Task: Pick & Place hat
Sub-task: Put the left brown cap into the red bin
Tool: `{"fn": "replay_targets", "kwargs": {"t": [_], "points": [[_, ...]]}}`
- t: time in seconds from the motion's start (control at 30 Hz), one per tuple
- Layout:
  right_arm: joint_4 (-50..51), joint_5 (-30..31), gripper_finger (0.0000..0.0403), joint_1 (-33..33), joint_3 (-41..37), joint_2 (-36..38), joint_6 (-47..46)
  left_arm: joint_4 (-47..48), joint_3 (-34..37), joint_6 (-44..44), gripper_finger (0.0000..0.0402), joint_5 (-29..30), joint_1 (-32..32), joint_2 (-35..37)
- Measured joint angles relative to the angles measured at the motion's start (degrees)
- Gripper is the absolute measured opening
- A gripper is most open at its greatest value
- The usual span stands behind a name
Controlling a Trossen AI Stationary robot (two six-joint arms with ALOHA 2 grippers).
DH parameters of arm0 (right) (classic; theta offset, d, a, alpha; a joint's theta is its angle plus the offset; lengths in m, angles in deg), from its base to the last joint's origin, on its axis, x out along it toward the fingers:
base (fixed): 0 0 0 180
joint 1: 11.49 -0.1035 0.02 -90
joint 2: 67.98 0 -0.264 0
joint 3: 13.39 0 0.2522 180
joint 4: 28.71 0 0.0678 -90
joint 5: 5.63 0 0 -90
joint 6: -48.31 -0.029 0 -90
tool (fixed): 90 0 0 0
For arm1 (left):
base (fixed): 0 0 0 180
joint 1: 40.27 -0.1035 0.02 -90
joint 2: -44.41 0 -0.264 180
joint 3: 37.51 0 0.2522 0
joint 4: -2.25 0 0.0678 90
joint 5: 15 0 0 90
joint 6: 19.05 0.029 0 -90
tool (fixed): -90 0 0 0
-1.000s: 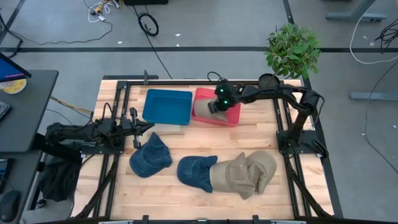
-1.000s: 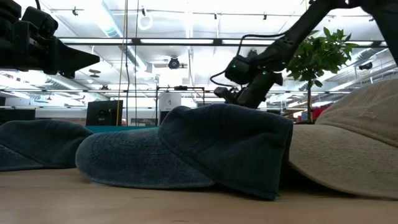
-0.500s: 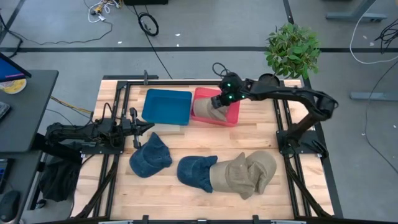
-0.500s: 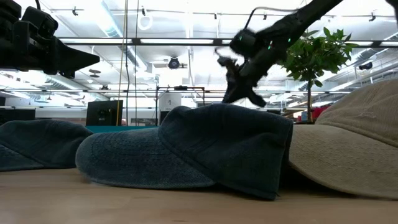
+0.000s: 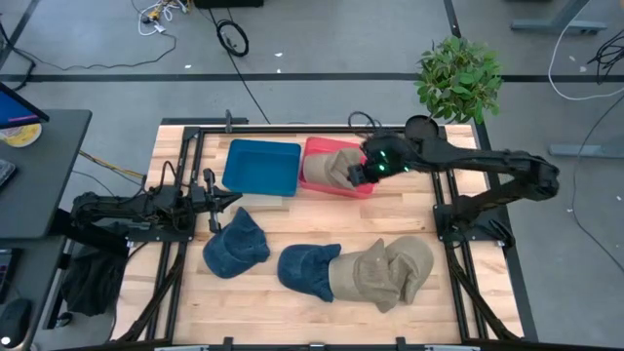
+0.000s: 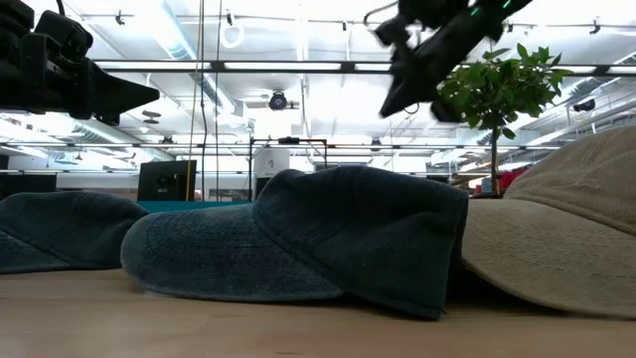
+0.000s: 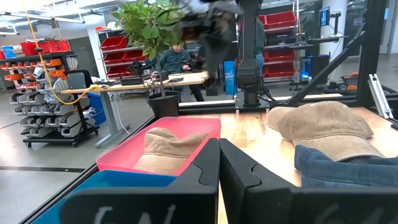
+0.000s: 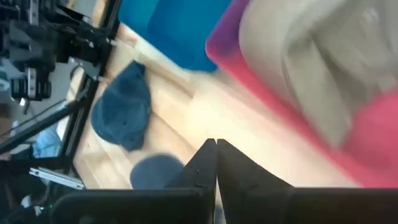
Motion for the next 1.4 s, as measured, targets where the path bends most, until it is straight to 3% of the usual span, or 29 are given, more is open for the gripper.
{"fn": "replay_targets", "kwargs": {"t": [0.2,0.33,0.47,0.63,0.83,1.13,1.27,1.4], "points": [[7.09,11.91,0.0017,-12.56,-0.02,7.75,-13.47,-0.01,-0.01,-0.01,0.0003,-0.01,0.0,0.01],[8.74,16.31,0.0017,-19.85,-0.02,10.56,-19.55,-0.02,-0.01,-0.01,0.0003,0.01,0.0,0.02],[9.15,16.63,0.0017,-25.39,-0.02,10.93,-23.33,-0.01,0.01,-0.01,0.0003,0.0,0.0,0.01],[15.01,12.05,0.0035,-28.64,-0.04,10.21,-22.98,-0.02,0.01,0.0,0.0003,0.01,0.0,0.02],[21.43,9.51,0.0117,-32.49,-0.04,10.23,-22.01,0.0,-0.01,-0.02,0.0003,0.01,0.0,0.01],[24.29,10.08,0.0306,-40.4,-1.41,8.82,-24.57,0.0,0.0,0.0,0.0003,0.01,0.0,0.01],[14.79,9.05,0.0379,-43.41,-6.72,6.74,-27.62,-0.04,0.0,0.0,0.0003,0.01,0.0,0.02],[1.98,9.23,0.0389,-45.67,-13.47,4.78,-34.06,0.0,0.0,0.0,0.0003,-0.01,0.0,0.02]]}}
